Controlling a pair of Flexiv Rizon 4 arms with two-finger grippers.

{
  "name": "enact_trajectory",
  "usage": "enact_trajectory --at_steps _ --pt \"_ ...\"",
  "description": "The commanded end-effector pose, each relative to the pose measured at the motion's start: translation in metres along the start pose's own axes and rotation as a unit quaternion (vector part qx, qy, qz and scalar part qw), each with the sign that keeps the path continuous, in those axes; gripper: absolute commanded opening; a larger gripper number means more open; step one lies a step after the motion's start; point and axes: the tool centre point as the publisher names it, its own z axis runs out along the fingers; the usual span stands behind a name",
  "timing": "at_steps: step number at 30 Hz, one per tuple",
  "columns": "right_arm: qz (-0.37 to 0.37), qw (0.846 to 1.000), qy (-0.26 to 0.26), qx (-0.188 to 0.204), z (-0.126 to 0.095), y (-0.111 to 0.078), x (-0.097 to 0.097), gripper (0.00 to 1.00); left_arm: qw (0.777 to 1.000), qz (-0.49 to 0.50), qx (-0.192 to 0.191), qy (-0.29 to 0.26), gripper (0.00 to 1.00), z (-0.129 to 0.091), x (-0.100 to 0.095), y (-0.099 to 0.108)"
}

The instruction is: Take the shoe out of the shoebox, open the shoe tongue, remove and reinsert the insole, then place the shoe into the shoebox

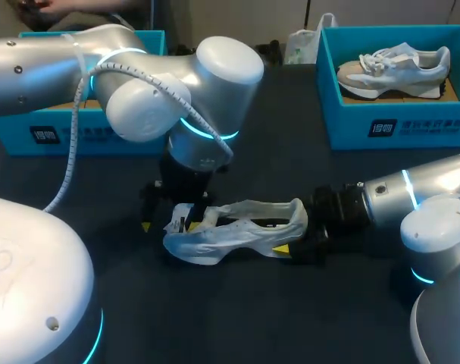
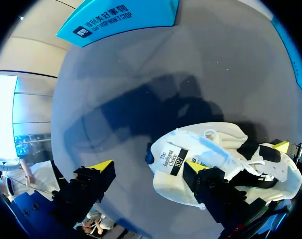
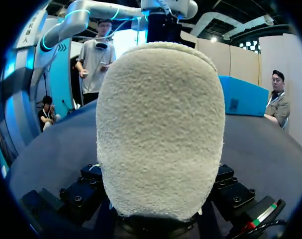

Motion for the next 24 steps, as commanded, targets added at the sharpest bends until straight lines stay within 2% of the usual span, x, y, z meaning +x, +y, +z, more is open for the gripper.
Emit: enact_trajectory --at_steps 1,8,14,18,22,24 --pt "0.001 1.0 0.001 0.004 0.006 -0.004 -0.002 0.0 1.0 0.007 -0.009 0.014 1.0 -0.012 -0.005 -0.005" --pt "0.001 1.0 0.001 0.004 0.006 -0.004 -0.002 0.0 0.997 0.045 -0.002 0.059 1.0 -0.042 -0.007 -0.005" --pt "0.001 1.0 0.001 0.004 0.006 -0.004 -0.002 0.0 0.989 0.101 0.028 0.107 1.0 -0.067 -0.006 -0.006" --pt "0.001 1.0 0.001 0.004 0.006 -0.004 -0.002 0.0 0.975 0.162 0.051 0.142 1.0 -0.086 -0.008 -0.009" --pt "0.001 1.0 0.001 0.004 0.006 -0.004 -0.002 0.0 0.956 0.236 0.057 0.163 1.0 -0.102 -0.008 -0.014" --pt "0.001 1.0 0.001 0.004 0.006 -0.004 -0.002 0.0 0.937 0.297 0.056 0.176 1.0 -0.112 -0.009 -0.019"
